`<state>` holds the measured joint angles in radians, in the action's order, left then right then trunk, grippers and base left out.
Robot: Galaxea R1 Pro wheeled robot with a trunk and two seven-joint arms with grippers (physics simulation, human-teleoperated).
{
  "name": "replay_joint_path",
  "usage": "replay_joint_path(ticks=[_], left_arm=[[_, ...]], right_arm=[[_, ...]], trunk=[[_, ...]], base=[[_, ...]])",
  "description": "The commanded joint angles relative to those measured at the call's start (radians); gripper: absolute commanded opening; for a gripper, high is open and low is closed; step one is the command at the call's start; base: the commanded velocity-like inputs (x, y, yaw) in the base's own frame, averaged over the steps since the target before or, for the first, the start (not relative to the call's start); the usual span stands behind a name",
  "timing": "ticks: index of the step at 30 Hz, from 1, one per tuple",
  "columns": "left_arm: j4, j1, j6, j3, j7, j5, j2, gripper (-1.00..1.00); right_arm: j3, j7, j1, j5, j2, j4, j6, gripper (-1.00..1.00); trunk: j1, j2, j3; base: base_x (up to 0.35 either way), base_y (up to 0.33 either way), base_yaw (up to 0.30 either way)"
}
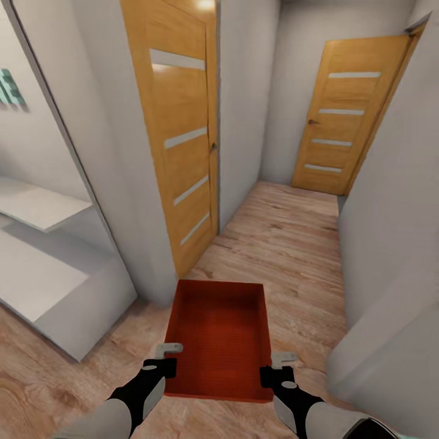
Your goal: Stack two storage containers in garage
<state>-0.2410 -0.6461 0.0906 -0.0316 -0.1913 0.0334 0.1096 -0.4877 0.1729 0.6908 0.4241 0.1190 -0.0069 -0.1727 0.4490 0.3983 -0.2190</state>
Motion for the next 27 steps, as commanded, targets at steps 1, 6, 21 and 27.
replay_joint_path(ticks=[1,6,21,27], left_arm=[[0.002,0.000,0.007,-0.001,-0.010,0.000,-0.005,-1.00],[0.002,0.000,0.008,-0.001,-0.010,0.000,-0.006,-1.00],[0.002,0.000,0.008,-0.001,-0.010,0.001,-0.006,-1.00],[0.002,0.000,0.008,-0.001,-0.010,0.001,-0.005,-1.00]], right_arm=[[-0.009,0.066,0.001,0.007,-0.022,-0.001,-0.022,-1.00],[-0.009,0.066,0.002,0.007,-0.022,-0.001,-0.022,-1.00],[-0.009,0.066,0.001,0.007,-0.022,-0.001,-0.022,-1.00],[-0.009,0.066,0.001,0.007,-0.022,-0.001,-0.022,-1.00]], trunk=[[0.001,0.002,-0.002],[0.001,0.002,-0.002],[0.001,0.002,-0.002],[0.001,0.002,-0.002]], base=[[0.322,0.000,-0.242],[0.322,0.000,-0.242],[0.322,0.000,-0.242],[0.322,0.000,-0.122]])
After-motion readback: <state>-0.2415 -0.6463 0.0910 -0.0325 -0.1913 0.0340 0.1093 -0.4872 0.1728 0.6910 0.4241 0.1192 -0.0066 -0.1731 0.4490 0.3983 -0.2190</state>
